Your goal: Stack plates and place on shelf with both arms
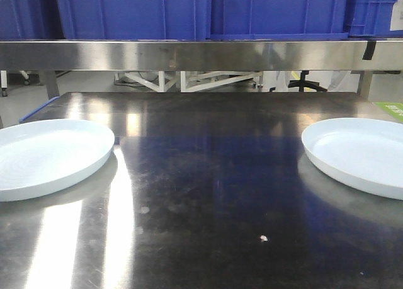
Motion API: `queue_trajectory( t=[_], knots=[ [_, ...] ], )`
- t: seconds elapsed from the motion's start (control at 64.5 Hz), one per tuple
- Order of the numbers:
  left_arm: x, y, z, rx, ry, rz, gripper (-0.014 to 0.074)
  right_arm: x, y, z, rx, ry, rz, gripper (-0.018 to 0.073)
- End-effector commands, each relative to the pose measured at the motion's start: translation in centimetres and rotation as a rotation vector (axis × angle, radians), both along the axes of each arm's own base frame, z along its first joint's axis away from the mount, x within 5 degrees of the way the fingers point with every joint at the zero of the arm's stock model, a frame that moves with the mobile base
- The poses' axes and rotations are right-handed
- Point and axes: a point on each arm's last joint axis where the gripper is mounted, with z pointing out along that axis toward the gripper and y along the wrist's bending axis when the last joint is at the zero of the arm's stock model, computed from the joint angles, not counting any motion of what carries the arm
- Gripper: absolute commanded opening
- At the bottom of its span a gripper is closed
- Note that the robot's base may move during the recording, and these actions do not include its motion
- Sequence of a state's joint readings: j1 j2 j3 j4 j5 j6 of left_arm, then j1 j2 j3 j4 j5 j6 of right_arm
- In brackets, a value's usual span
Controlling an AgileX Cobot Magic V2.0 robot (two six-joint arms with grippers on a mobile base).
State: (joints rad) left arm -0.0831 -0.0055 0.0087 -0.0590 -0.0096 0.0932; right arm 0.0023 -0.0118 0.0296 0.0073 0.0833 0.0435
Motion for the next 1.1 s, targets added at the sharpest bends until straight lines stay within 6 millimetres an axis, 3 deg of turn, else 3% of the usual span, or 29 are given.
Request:
queue_trajectory(
  t=[0.0, 0.403, 0.791, 1.085],
  knots=[
    [-0.2, 0.1, 0.8, -0.025, -0.099, 0.004, 0.0082, -0.2, 0.0, 0.9, -0.004, -0.109, -0.003, 0.0048],
    [-0.3, 0.1, 1.0, -0.025, -0.103, 0.004, 0.0082, -0.2, 0.0, 0.9, -0.004, -0.109, -0.003, 0.0048],
    [-1.6, -0.1, 5.7, -0.037, 0.009, -0.023, 0.0082, -0.2, 0.0, 0.9, -0.004, -0.109, -0.003, 0.0048],
    [0.1, -0.5, 7.8, -0.069, 0.232, -0.053, 0.0082, -0.2, 0.0, 0.9, -0.004, -0.109, -0.003, 0.0048]
  ],
)
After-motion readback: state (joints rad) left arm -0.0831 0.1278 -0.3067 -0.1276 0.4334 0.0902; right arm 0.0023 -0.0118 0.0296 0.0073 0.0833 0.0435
